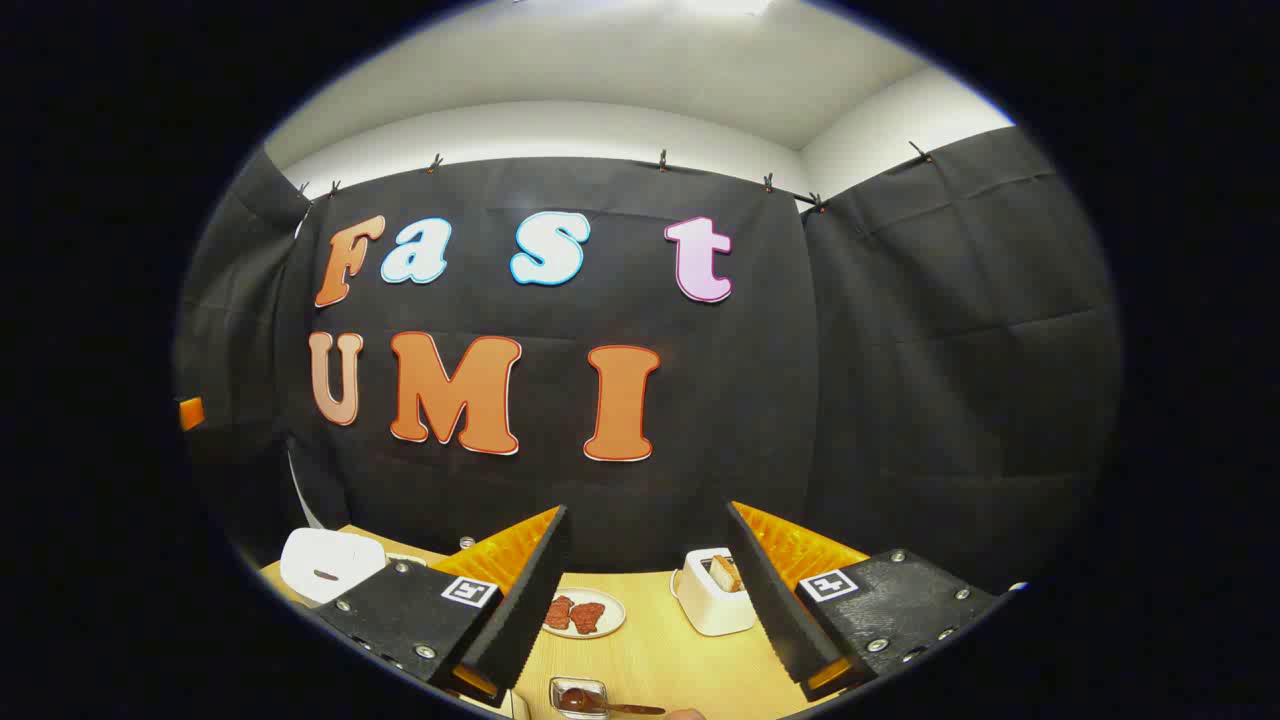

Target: Close the left gripper, press the button to open the rice cooker; take a wooden spoon from the chopstick holder with the right hand, scoop a spoonful of rice and pour it into the rice cooker, then put the wooden spoon back into the chopstick holder.

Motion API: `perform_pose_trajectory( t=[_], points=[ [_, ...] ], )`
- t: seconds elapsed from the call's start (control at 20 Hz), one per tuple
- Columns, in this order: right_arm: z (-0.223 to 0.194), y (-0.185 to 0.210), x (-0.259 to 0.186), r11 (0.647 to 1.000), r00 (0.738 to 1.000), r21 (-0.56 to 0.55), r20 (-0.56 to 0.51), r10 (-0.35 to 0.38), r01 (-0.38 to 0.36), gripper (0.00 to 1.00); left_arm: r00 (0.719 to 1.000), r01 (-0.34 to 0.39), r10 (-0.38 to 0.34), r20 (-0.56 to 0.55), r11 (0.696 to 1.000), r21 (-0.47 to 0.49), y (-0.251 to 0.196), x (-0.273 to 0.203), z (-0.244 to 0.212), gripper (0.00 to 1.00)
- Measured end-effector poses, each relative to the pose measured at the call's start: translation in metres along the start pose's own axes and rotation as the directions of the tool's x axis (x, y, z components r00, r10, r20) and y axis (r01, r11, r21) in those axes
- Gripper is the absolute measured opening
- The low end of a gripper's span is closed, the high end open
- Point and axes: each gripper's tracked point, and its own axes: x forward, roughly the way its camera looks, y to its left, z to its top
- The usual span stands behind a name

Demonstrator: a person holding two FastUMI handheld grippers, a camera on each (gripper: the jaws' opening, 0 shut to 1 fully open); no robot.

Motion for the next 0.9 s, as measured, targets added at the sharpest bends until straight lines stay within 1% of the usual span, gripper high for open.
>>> perform_pose_trajectory(
  t=[0.15,0.3,0.5,0.7,0.9],
  points=[
    [0.001,-0.008,-0.006,1.000,1.000,0.000,0.000,-0.018,0.018,0.94,1.000,0.023,-0.023,0.006,0.999,0.028,-0.004,0.003,0.003,1.00],
    [0.004,-0.017,-0.010,0.999,0.999,-0.004,0.004,-0.039,0.039,0.94,0.999,0.052,-0.052,0.004,0.998,0.025,-0.015,0.010,0.005,1.00],
    [0.003,-0.024,-0.010,0.999,0.999,0.005,0.003,-0.051,0.051,0.94,0.998,0.061,-0.061,-0.002,0.997,0.045,-0.018,0.009,0.004,1.00],
    [-0.002,-0.026,-0.009,0.999,0.998,-0.003,-0.012,-0.054,0.054,0.94,0.997,0.075,-0.075,-0.006,0.997,0.030,-0.020,0.008,0.004,1.00],
    [0.002,-0.026,-0.007,0.998,0.999,-0.015,0.001,-0.055,0.055,0.94,0.998,0.058,-0.058,-0.004,0.998,0.025,-0.014,0.012,0.006,1.00]
  ],
)
